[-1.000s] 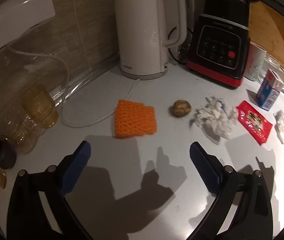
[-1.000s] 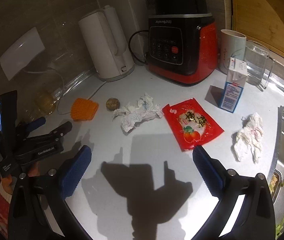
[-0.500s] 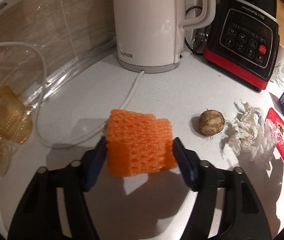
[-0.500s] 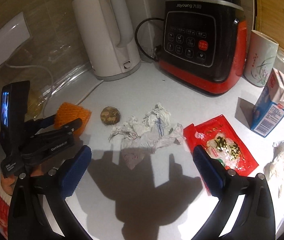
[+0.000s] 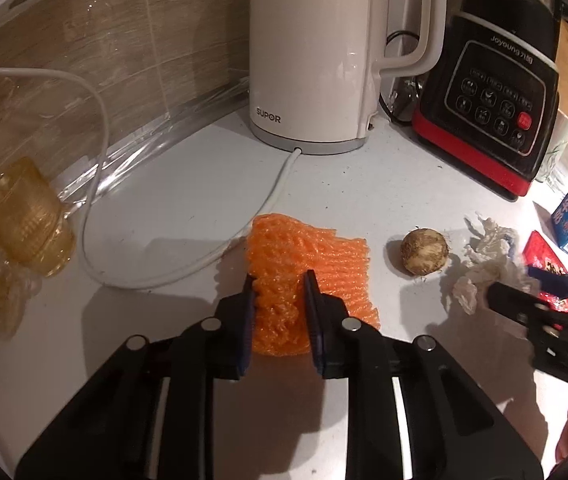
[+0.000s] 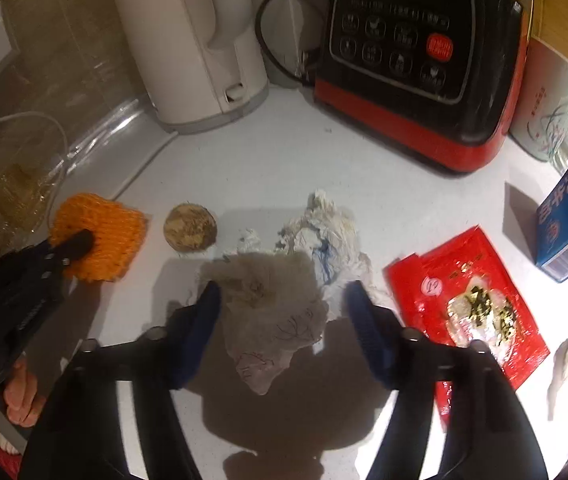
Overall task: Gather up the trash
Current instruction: 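Grasp the orange foam net with the left tool while the right tool grasps the crumpled tissue, then carry the foam net and tissue over the basket and release both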
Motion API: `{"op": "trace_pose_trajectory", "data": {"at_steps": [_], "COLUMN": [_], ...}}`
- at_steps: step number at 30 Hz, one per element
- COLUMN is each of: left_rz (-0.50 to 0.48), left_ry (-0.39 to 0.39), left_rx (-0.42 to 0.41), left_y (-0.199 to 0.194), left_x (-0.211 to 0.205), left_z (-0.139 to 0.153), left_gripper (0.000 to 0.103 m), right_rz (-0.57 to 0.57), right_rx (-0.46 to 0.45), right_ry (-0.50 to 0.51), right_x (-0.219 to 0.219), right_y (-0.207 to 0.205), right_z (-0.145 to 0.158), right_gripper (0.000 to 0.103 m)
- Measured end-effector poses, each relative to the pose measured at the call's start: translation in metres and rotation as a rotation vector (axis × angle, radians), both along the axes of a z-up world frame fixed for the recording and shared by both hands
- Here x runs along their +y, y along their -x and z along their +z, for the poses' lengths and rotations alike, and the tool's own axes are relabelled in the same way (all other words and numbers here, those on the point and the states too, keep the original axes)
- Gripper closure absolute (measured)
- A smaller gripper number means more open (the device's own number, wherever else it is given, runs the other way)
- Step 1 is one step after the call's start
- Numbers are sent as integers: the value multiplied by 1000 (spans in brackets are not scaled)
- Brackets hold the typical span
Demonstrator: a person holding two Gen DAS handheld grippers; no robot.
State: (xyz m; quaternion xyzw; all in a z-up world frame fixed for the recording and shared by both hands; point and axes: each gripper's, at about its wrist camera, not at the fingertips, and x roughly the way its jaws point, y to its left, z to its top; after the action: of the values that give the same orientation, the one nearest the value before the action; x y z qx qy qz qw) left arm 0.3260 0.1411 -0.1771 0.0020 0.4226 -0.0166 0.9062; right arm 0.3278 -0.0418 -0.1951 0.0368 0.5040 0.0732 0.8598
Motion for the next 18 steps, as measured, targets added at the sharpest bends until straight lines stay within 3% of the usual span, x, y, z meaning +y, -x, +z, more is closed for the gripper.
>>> {"op": "trace_pose_trajectory", "data": {"at_steps": [1, 4, 5, 10, 18], "left_rz": [-4, -11, -9, -6, -22], "left_ry": [0, -1, 4, 72, 114], "left_rx": [-3, 3, 6, 7, -19], "left_y": [2, 3, 2, 2, 23], "left_x": [0, 0, 1, 10, 16], "left_z": [0, -2, -3, 0, 13], "left_gripper": [86, 88, 88, 89, 89], "right_rz": [-7, -5, -5, -15, -31], "right_rx": [1, 7, 11, 8, -33], "right_ry": [3, -4, -15, -31, -86], "right_x": [0, -1, -2, -8, -19], "right_y": [0, 2, 1, 11, 43], "right_z": [-2, -2, -3, 1, 26], "right_gripper": [54, 79, 83, 90, 90]}}
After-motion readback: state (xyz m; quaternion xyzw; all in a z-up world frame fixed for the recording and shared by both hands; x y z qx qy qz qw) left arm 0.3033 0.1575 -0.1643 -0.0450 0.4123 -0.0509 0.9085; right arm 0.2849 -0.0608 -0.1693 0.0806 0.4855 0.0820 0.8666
